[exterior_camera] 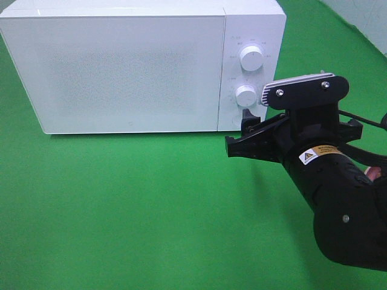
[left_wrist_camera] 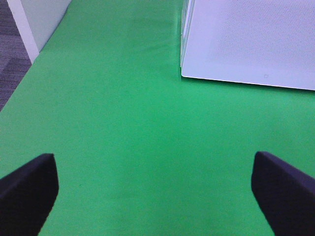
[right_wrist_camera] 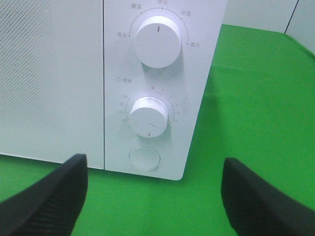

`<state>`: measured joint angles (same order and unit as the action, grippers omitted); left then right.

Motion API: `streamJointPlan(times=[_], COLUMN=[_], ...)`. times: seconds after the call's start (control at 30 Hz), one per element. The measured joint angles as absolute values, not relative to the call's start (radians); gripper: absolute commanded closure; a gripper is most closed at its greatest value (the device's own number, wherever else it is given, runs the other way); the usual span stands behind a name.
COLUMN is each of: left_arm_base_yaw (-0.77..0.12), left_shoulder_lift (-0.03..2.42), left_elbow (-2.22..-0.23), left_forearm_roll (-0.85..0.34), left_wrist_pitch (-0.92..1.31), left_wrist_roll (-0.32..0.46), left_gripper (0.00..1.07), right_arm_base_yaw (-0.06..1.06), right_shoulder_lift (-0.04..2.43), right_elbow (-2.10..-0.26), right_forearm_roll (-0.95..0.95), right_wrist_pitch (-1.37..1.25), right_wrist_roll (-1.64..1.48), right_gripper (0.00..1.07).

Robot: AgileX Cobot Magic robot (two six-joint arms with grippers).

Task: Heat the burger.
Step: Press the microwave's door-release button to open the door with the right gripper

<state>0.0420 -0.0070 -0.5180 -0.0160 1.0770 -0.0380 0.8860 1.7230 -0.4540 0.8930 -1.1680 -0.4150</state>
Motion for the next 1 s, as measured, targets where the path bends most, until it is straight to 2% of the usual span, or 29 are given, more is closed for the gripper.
streamJointPlan(times=[0.33, 0.47, 0.63, 0.9, 1.0], left_arm_base_yaw=[0.042, 0.042, 0.042, 0.042, 0.042], left_shoulder_lift=[-0.007, -0.007, -0.007, -0.007, -0.007], left_elbow=[-0.518, -0.518, -0.518, -0.518, -0.518], left_forearm_roll=[-0.016, -0.016, -0.016, -0.016, -0.016], left_wrist_pitch=[1.077, 1.077, 1.077, 1.077, 1.077], left_wrist_roll=[-0.038, -0.038, -0.038, -0.038, -0.038], left_gripper=[0.07, 0.07, 0.07, 0.07, 0.07], right_arm_base_yaw=[0.886, 0.886, 0.886, 0.886, 0.886], right_shoulder_lift=[1.724, 1.724, 1.724, 1.724, 1.724], right_elbow=[-0.458, -0.458, -0.458, -0.458, -0.458], right_forearm_roll=[0.901, 0.902, 0.904, 0.904, 0.904], right_wrist_pitch=[-1.179, -1.179, -1.179, -1.173, -1.166], right_wrist_roll=[-0.387, -0.181, -0.065, 0.378, 0.448], right_gripper=[0.34, 0.35, 0.36, 0.50, 0.55])
